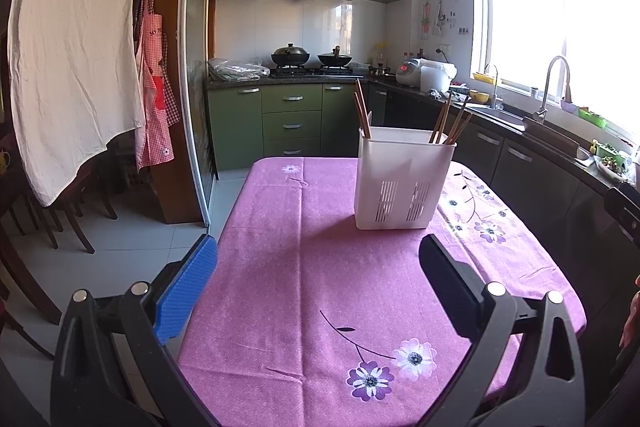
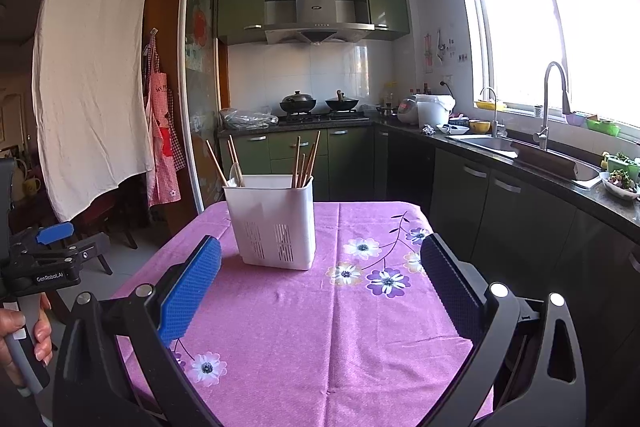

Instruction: Organize utensils

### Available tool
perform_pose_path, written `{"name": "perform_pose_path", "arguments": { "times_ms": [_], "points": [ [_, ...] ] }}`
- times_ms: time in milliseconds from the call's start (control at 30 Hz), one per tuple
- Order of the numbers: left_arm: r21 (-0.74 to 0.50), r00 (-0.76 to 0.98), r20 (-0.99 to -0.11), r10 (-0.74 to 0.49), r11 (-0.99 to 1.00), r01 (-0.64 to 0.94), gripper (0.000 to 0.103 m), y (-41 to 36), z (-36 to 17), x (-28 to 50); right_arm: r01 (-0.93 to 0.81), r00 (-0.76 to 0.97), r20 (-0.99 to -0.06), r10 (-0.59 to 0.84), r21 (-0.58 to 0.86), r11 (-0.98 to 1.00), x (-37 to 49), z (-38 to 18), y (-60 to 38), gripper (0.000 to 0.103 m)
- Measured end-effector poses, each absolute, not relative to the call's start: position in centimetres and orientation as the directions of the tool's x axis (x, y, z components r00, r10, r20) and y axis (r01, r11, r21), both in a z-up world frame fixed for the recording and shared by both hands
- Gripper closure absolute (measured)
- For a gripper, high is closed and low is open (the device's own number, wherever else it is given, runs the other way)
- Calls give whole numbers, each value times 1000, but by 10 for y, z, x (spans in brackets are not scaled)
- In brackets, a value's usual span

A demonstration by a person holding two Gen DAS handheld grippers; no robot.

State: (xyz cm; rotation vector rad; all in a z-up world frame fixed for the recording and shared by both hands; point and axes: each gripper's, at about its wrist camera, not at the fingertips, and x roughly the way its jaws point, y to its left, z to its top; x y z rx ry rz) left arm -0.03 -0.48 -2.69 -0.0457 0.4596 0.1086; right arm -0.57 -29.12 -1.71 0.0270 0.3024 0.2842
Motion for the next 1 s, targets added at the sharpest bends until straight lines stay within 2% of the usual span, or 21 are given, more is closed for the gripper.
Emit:
{"name": "perform_pose_path", "arguments": {
  "times_ms": [1000],
  "points": [
    [-17, 889, -447, 94, 993, -113, 7, -6, -26, -1, -276, 912, -295, 285, 72, 958, -5, -19, -291, 5]
  ]
}}
